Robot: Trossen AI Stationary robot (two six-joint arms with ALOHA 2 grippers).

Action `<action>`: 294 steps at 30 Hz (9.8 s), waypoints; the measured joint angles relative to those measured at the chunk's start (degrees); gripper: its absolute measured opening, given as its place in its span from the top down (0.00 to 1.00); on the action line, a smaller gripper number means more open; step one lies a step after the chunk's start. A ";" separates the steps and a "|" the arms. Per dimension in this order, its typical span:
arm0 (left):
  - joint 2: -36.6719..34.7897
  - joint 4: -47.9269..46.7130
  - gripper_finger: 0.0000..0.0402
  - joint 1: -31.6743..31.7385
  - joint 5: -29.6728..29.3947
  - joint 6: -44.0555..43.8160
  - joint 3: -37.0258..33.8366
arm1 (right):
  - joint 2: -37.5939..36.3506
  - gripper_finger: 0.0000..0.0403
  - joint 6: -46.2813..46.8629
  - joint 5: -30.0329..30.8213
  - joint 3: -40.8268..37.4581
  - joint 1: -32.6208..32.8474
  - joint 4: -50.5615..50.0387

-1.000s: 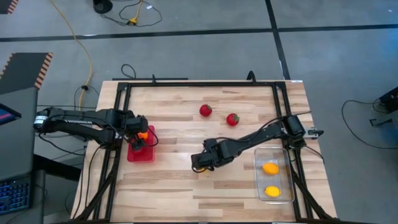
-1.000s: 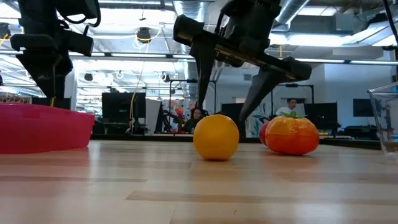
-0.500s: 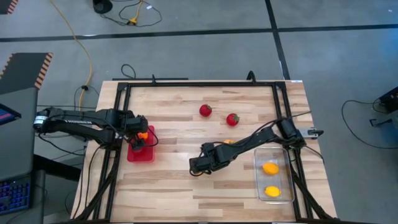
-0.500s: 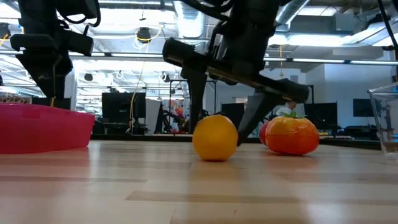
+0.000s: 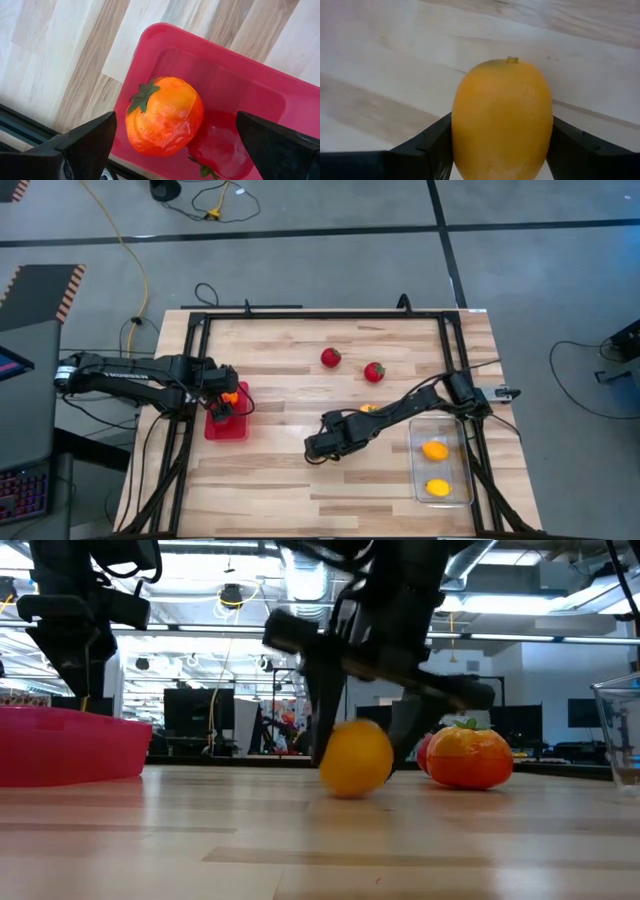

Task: Sort produce into baskets
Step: Put the yellow lemon into the transparent bin, then put the orange tomato into the red bin

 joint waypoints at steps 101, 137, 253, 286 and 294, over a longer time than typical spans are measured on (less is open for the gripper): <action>0.02 0.57 0.01 0.01 -0.04 0.02 0.00 | -29.67 0.08 -44.18 -2.50 -2.38 0.98 -17.45; 0.02 1.70 0.01 0.02 -0.04 -0.22 -0.02 | -7.21 0.09 -62.96 -2.12 -2.43 -11.77 -35.17; 0.02 40.28 0.03 -17.77 8.06 41.40 -0.02 | -2.25 0.26 -64.14 -23.82 6.10 -13.26 40.69; 0.04 39.86 0.29 -17.75 7.41 41.06 -0.02 | -2.25 0.16 -63.12 -23.54 6.10 -13.29 41.11; -0.19 33.03 0.29 -17.66 5.76 37.90 1.43 | -2.53 0.03 -61.15 -27.80 6.10 -15.53 38.39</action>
